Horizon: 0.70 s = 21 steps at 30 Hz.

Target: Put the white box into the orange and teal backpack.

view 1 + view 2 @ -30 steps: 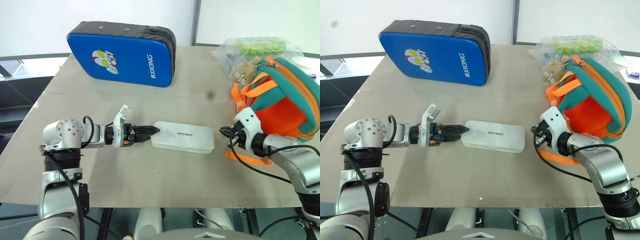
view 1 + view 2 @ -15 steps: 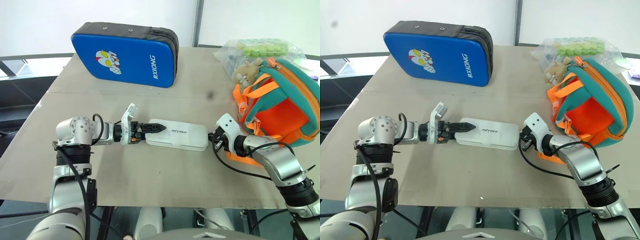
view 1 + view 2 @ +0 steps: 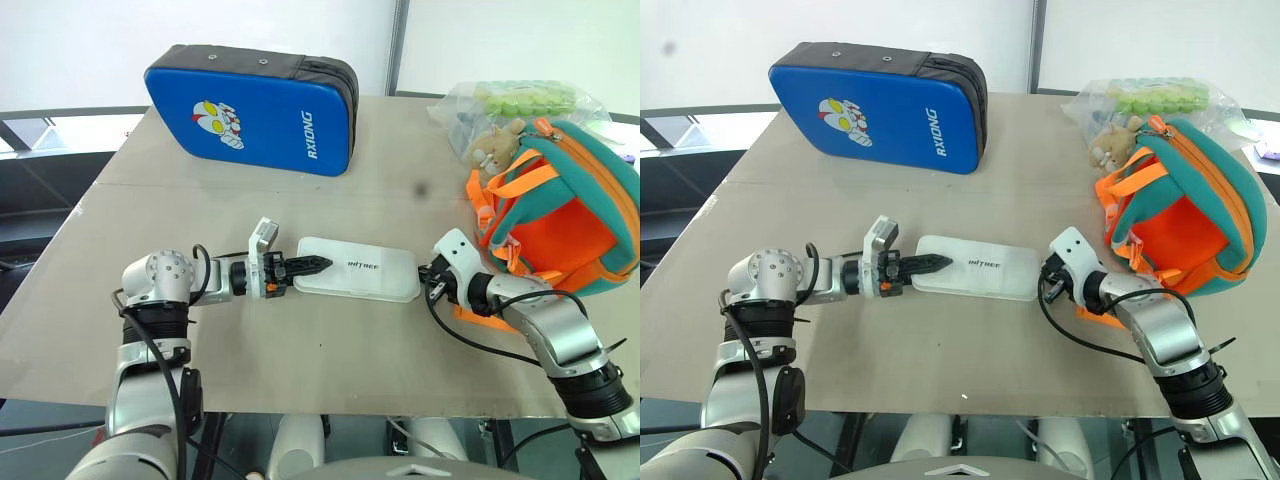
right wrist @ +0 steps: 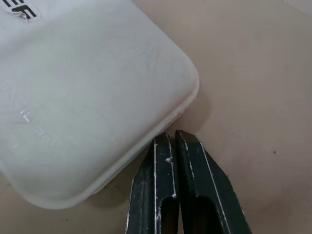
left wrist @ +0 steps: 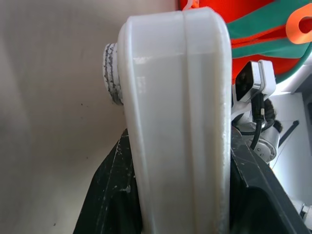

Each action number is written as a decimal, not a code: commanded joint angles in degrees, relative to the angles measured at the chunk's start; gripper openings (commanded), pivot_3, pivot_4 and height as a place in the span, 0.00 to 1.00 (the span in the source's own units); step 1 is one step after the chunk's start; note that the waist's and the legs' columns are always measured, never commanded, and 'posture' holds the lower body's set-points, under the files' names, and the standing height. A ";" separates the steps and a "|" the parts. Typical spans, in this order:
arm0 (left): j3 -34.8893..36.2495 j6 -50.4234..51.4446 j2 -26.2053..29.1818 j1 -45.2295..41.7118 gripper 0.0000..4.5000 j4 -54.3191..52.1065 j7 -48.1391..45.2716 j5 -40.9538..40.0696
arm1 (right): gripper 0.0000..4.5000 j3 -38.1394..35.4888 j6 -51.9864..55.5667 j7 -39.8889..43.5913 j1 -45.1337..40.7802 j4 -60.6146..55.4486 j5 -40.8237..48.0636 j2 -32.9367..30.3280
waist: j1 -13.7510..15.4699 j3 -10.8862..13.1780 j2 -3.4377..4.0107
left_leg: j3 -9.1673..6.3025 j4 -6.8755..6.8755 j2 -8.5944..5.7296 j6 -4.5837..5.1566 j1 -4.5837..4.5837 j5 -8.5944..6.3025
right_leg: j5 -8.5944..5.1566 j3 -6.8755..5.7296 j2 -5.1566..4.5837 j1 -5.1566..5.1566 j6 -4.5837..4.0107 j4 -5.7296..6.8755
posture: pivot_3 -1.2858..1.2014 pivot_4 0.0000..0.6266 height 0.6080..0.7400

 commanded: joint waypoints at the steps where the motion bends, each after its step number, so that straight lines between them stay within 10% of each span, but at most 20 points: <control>1: -0.42 0.87 -1.66 2.82 0.28 -2.26 3.84 1.54 | 0.00 -3.13 -1.84 0.01 1.83 -5.69 2.51 1.29 | 0.01 0.00 0.00 | 0.00 0.00 0.00 0.00 0.00 0.00 | 0.00 0.00 0.00 0.00 0.00 0.00 | 0.52 0.24 1.00; 7: 8.09 0.06 -4.34 4.23 0.26 -7.40 6.52 -1.01 | 0.00 -17.23 -0.17 -1.73 5.97 -13.95 9.14 1.61 | 0.03 0.05 0.04 | -0.03 0.00 -0.03 0.00 -0.06 0.00 | -0.01 -0.02 -0.07 -0.03 0.02 -0.03 | 0.52 0.24 1.00; 16: 19.62 0.56 -8.98 4.50 0.26 -17.76 13.24 -7.14 | 0.84 -40.05 14.16 -7.94 16.85 -34.08 27.87 -0.22 | -0.21 0.09 0.05 | -0.22 -0.18 -0.04 -0.01 -0.09 0.00 | -0.06 -0.05 -0.07 -0.11 -0.04 -0.02 | 0.52 0.24 1.00; 21: 22.68 -1.19 -10.72 3.90 0.26 -23.35 16.26 -9.76 | 0.84 -43.19 18.82 -19.76 16.47 -34.58 26.54 2.55 | -0.25 0.10 0.04 | -0.27 -0.19 -0.07 0.00 -0.07 0.00 | -0.06 0.01 -0.08 -0.14 -0.04 -0.03 | 0.52 0.24 1.00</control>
